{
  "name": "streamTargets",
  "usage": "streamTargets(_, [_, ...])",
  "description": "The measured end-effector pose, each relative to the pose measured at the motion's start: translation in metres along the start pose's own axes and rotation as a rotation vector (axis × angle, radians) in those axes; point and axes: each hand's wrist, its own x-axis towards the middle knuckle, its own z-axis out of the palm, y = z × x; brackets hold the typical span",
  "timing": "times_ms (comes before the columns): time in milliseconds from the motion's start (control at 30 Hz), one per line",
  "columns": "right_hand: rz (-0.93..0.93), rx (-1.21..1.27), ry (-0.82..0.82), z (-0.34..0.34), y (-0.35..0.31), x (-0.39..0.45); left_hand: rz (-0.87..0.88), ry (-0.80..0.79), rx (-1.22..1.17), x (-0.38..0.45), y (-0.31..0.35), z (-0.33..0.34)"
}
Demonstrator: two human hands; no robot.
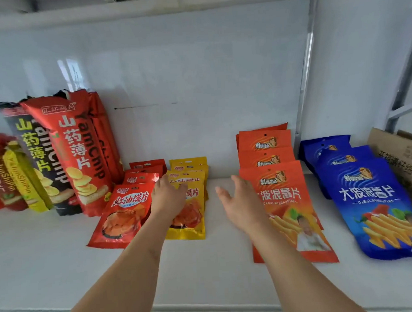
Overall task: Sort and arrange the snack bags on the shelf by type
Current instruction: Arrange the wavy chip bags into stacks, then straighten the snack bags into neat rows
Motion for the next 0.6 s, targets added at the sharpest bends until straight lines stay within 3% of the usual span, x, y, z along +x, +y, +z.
streamTargets(100, [0.122, 0.069, -0.136, 0.044, -0.017, 0.015, 0.001, -0.039, -0.036, 0.009, -0.018, 0.003])
streamTargets(233, [0.222, -0.006, -0.119, 0.085, -0.02, 0.032, -0.047, -0.062, -0.094, 0.017, -0.033, 0.01])
streamTargets(467, [0.203, -0.17, -0.066, 0.096, -0.018, 0.039, -0.024, -0.126, 0.072, 0.035, -0.044, 0.013])
streamTargets(600, [0.19, -0.189, -0.077, 0.092, -0.015, 0.043, -0.062, -0.17, 0.004, 0.037, -0.043, 0.018])
